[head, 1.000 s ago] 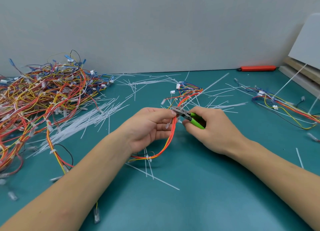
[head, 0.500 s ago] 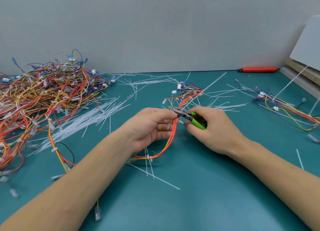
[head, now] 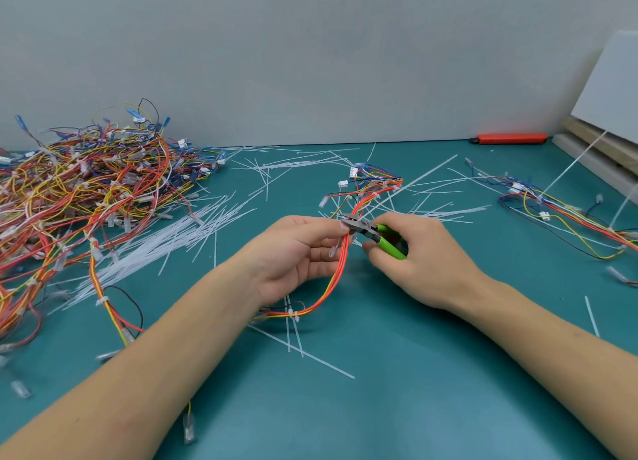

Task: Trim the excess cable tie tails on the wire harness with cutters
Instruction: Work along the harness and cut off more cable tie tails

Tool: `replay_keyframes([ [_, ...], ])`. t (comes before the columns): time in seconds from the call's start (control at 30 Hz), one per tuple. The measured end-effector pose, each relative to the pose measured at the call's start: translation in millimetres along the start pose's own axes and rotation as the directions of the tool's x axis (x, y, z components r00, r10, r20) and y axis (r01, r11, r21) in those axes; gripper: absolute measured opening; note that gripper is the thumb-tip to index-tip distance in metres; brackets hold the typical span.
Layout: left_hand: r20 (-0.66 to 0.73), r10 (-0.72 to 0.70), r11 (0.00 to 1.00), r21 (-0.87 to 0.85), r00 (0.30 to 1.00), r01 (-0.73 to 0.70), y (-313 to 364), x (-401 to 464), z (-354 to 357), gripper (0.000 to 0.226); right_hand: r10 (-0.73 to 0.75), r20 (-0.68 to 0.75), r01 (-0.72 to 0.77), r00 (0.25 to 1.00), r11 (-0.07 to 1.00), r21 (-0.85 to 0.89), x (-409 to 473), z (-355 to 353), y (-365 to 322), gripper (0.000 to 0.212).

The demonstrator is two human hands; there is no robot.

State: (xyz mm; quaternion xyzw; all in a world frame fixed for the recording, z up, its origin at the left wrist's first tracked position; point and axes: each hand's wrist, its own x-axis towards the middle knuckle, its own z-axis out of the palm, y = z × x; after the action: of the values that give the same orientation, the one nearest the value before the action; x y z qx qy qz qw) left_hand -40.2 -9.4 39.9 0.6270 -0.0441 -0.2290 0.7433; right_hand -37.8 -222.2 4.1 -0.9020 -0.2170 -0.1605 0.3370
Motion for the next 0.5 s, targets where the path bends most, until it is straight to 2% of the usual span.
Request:
replay_keyframes([
  [0.23,0.041,0.021,1.0,-0.01,0.999,-0.02,1.9,-1.9,2.5,0.023,0.081,-0.025,-0.082,0.996,0.996,-0.021,-3.0,0.7,2.0,0.037],
  [0.5,0.002,0.006,1.0,0.003,1.0,-0.006,1.9,-1.9,0.1,0.028,0.023,-0.009,-0.023,1.0,1.0,0.022,-0.5,1.8,0.4,0.014],
])
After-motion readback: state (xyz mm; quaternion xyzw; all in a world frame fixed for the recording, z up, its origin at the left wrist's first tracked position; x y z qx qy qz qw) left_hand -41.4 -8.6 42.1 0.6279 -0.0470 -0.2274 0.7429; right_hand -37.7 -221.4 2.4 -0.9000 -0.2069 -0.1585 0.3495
